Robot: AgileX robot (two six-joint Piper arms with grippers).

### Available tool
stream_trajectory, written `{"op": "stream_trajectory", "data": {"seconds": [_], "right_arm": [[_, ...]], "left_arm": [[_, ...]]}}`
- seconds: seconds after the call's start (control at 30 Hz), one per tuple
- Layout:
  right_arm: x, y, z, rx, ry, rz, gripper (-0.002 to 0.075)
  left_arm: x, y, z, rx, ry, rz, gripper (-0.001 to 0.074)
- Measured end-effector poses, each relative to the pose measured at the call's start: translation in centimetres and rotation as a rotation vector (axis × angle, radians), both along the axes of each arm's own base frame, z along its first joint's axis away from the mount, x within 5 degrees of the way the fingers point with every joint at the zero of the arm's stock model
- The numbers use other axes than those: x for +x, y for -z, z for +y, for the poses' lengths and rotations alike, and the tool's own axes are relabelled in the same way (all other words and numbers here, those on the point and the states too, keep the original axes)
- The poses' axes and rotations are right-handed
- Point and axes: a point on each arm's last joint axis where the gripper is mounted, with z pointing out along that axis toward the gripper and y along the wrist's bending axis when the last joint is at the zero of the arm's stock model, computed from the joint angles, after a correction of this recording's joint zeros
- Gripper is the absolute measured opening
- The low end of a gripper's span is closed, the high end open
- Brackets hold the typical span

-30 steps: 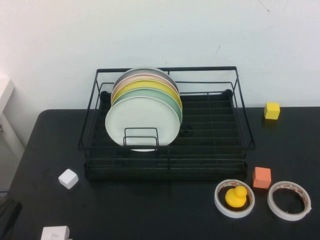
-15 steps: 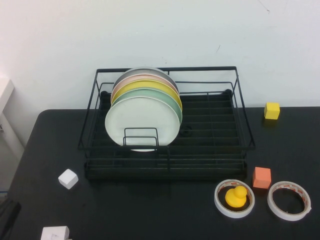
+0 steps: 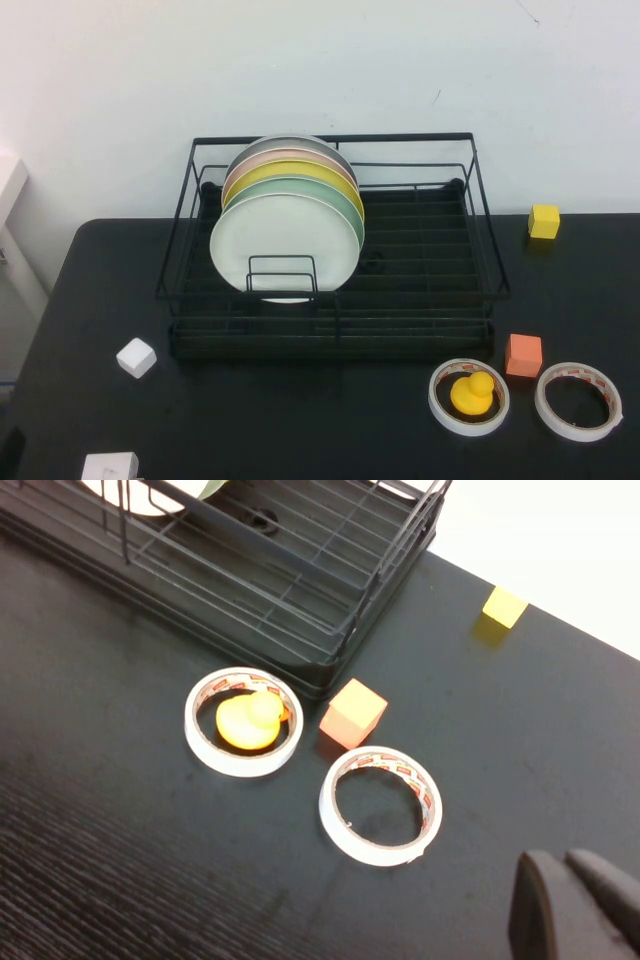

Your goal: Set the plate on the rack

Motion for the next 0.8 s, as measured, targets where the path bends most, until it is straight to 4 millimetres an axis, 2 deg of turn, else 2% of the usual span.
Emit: {"op": "stream_trajectory", "data": {"seconds": [0.3,0.37,0.53,0.8], "right_arm": [[0.0,0.0,0.0,0.0,0.0,0.0,-0.0002],[0.0,0.0,0.0,0.0,0.0,0.0,-0.0002],[0.0,0.0,0.0,0.0,0.0,0.0,-0.0002],[0.0,0.0,0.0,0.0,0.0,0.0,-0.0002]], "left_arm": [[-0.4,3.6,0.4,-0.018,-0.049,0.379,-0.0001],[-0.2,4.3,0.6,-0.03,-0.069,0.396,-0.0001],[0.1,4.1,0.9,-0.082,-0.107,0.308,-0.0001],[0.1,4.4,1.0,-0.107,-0.122,0.347,-0.0001]]}}
